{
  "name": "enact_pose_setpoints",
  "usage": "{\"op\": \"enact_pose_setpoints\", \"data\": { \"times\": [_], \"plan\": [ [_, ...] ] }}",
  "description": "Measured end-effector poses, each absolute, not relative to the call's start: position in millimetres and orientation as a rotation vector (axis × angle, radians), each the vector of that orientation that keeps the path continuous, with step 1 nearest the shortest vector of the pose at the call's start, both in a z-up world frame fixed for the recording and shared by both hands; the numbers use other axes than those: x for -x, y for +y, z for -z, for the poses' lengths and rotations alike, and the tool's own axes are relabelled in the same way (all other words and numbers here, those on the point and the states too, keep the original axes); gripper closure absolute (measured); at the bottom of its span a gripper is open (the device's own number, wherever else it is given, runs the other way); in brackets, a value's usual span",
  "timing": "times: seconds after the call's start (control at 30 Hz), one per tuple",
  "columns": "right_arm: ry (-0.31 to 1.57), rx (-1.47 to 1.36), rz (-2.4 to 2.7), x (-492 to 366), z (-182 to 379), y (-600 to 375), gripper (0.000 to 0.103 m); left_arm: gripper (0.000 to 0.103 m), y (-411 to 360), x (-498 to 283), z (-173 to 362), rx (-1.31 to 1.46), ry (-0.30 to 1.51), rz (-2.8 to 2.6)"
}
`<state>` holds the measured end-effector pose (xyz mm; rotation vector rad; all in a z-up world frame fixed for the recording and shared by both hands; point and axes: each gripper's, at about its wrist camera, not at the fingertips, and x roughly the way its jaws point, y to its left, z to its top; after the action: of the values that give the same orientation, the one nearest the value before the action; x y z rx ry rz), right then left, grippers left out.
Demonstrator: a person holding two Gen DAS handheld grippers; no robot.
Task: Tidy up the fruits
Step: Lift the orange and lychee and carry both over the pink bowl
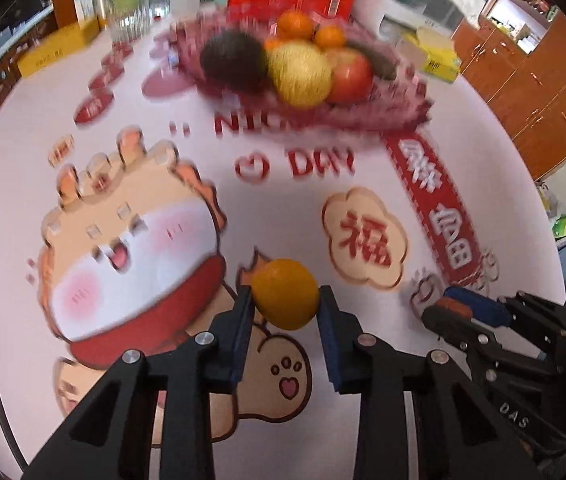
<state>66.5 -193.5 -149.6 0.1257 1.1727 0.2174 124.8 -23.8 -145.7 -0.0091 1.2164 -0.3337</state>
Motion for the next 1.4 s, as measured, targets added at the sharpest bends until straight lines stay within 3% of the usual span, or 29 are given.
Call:
{"op": "enact_pose_setpoints", "data": {
  "times": [0.5, 0.73, 0.97, 1.4],
  "plan": [
    [0.877, -0.041, -0.236, -138, -21, -182, 0.075, 0.073, -1, -169, -49, -0.048, 0.930, 0.298],
    [0.733, -0.014, -0.193, -162, -91, -179, 0.074, 0.073, -4, -193, -83, -0.061, 0.880, 0.300],
    [0.756, -0.041, -0.148, -200, -85, -180, 0.074, 0.073, -18, -229, -58, -0.089, 0.911, 0.316],
    [0.995, -0.087, -0.073, -272, 36, -188, 0.074, 0.073, -37, -313, 63, -0.123, 1.107, 0.303]
  ]
}}
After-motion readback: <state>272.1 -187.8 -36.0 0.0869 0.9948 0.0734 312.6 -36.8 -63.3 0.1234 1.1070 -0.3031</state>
